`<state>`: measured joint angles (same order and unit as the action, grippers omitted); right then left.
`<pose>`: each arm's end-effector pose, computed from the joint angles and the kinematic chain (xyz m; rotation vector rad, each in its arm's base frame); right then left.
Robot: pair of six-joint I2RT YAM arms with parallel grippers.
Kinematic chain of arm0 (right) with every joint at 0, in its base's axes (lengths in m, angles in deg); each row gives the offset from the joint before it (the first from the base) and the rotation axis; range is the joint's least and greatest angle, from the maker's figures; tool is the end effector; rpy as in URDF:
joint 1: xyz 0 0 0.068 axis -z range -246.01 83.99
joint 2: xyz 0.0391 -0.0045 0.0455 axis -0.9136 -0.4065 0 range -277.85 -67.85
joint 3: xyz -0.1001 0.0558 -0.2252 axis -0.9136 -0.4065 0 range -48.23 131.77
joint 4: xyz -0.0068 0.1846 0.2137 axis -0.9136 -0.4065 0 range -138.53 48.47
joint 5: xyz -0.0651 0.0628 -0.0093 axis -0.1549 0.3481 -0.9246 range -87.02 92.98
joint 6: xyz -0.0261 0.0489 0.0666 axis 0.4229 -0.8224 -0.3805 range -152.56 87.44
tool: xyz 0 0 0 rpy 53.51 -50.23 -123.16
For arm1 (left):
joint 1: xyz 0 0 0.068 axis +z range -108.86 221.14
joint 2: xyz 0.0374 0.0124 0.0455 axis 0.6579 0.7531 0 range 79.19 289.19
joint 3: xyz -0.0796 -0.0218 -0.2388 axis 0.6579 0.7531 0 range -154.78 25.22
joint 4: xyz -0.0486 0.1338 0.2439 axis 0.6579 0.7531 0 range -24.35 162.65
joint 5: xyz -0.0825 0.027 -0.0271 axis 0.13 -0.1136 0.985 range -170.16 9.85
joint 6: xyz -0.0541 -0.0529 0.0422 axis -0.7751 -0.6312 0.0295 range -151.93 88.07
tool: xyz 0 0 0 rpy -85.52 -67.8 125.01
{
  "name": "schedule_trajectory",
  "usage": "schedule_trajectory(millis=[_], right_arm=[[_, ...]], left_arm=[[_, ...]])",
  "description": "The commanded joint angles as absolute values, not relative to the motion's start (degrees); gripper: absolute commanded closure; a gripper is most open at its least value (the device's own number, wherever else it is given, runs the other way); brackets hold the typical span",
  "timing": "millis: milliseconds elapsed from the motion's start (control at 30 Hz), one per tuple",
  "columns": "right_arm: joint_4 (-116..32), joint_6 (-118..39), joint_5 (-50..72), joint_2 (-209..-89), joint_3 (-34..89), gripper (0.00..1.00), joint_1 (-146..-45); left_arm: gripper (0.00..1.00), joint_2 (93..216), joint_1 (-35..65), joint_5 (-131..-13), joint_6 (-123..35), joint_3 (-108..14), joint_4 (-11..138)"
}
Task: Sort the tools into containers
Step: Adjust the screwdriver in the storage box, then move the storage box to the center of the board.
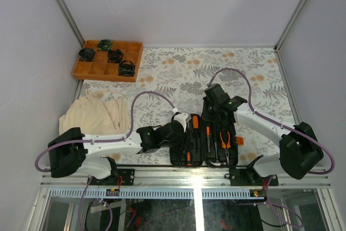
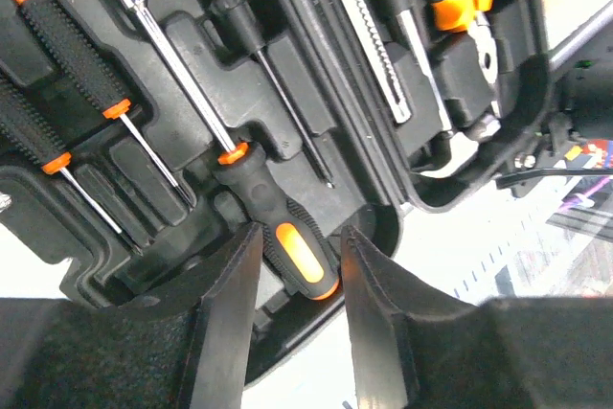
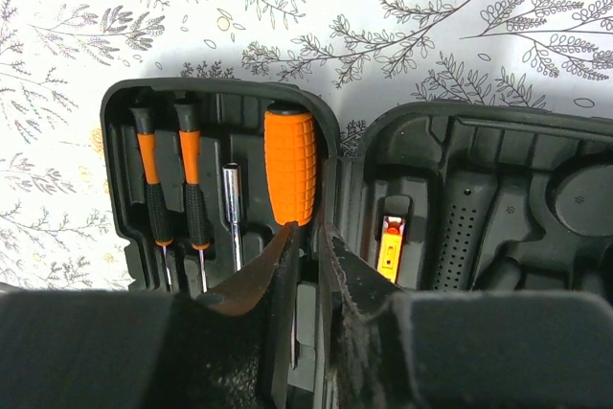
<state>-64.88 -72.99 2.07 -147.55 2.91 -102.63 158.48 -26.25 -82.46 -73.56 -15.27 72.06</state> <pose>0.2679 0.1976 0.1592 0.0924 2.5589 0.5343 0.1285 -0.3004 0.1248 0.5447 2.4757 -0.8208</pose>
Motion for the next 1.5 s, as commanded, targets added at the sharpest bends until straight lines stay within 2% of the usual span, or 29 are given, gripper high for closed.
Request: schedule_trajectory(millis=[0, 167, 333, 567, 833, 900, 1033, 1200, 1333, 1467], right_arm=[[-65.36, -71.11, 0.45, -147.25, 4.15, 0.77, -103.05], [-67.43, -69.9, -3.37, -150.33, 5.9, 0.7, -103.88], [-66.37, -69.26, -2.75, -153.11, 6.17, 0.68, -103.98], [-66.13, -70.65, -3.87, -156.3, 5.64, 0.67, -104.07], [-66.49, -72.26, -5.38, -156.18, 5.13, 0.66, -104.07], [-66.49, -72.41, -5.51, -156.05, 5.05, 0.66, -104.07], [-66.25, -72.86, -6.14, -155.33, 4.08, 0.66, -104.07], [-65.66, -75.76, -9.37, -153.17, 1.66, 0.67, -103.98], [-63.87, -78.04, -11.11, -150.13, -1.39, 0.67, -103.27], [-62.62, -78.73, -10.74, -148.35, -3.47, 0.66, -101.94]], left_arm=[[0.62, 152.9, -25.52, -82.25, -73.34, -16.16, 73.81], [0.62, 146.96, -22.78, -85.51, -76.64, -12.71, 79.11], [0.61, 143.46, -21.85, -87.43, -78.86, -9.43, 84.66], [0.48, 142.11, -21.83, -87.22, -81.06, -5.31, 86.57], [0.49, 146.11, -21.84, -87.0, -80.6, -4.16, 84.74], [0.52, 147.78, -21.8, -86.95, -80.17, -4.22, 83.87], [0.73, 150.91, -21.66, -87.34, -79.34, -4.8, 82.72], [0.87, 153.98, -19.91, -85.91, -77.31, -6.02, 81.32], [0.95, 156.93, -17.38, -84.87, -74.2, -8.09, 80.95], [0.98, 160.27, -14.32, -83.62, -70.55, -10.45, 80.67]])
